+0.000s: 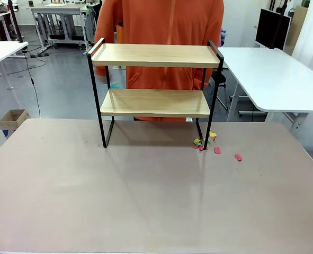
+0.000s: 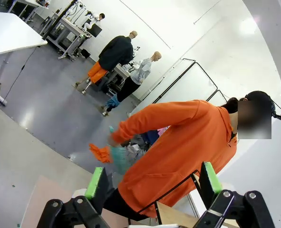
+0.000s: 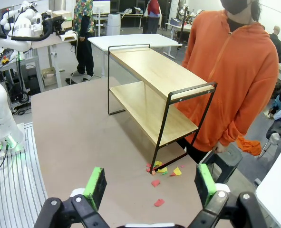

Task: Clean the shelf.
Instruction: Hand the Duster back to the human.

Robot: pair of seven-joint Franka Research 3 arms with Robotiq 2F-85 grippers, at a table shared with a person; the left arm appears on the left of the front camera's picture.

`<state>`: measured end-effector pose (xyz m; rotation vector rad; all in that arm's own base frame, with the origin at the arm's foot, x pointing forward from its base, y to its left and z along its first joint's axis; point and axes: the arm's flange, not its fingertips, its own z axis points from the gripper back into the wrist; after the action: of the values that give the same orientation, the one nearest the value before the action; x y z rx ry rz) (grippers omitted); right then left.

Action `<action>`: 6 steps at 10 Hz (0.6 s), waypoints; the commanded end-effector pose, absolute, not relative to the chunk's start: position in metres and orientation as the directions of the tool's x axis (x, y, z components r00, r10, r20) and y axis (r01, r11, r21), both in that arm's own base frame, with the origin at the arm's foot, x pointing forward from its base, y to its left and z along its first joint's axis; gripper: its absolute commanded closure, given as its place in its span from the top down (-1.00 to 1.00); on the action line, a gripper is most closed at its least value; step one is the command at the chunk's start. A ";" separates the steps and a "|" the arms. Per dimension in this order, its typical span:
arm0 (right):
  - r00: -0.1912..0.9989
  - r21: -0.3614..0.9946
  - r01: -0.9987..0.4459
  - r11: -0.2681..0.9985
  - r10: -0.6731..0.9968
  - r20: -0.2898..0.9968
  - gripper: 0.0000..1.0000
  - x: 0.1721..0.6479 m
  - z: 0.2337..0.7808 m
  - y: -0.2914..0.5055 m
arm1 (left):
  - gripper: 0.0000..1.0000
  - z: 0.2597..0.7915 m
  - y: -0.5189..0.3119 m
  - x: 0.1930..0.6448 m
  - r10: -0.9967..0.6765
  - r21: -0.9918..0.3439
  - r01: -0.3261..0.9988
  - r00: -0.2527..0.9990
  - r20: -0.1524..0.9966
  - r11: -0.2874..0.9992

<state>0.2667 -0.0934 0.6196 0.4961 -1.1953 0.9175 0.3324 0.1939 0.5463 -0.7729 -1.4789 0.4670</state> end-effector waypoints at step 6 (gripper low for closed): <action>0.067 -0.136 -0.816 0.562 0.325 0.943 1.00 0.268 0.621 -0.092 | 1.00 0.546 0.192 0.329 0.713 -0.712 0.170 0.066 0.698 0.682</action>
<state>0.2667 -0.0934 0.6196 0.4961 -1.1953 0.9175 0.3324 0.1939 0.5463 -0.7729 -1.4789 0.4670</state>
